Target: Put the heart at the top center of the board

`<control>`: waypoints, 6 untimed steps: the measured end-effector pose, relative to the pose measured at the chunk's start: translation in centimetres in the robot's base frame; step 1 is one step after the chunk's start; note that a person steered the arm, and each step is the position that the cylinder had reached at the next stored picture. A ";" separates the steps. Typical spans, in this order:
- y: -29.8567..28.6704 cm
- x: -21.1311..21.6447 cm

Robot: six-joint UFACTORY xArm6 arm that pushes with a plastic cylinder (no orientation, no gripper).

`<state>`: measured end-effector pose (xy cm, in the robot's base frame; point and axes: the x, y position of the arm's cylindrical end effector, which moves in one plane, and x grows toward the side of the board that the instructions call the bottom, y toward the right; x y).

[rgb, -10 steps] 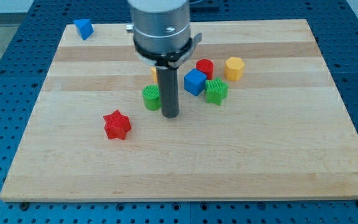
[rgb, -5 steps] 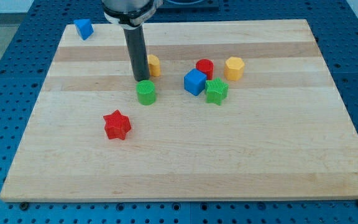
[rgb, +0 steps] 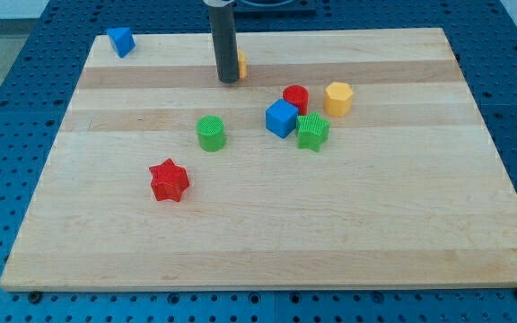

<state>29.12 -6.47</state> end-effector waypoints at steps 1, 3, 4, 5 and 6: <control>-0.1 -2.0; -3.8 -5.6; -3.3 -6.0; -0.1 -5.8; 2.8 -5.8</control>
<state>23.35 -3.69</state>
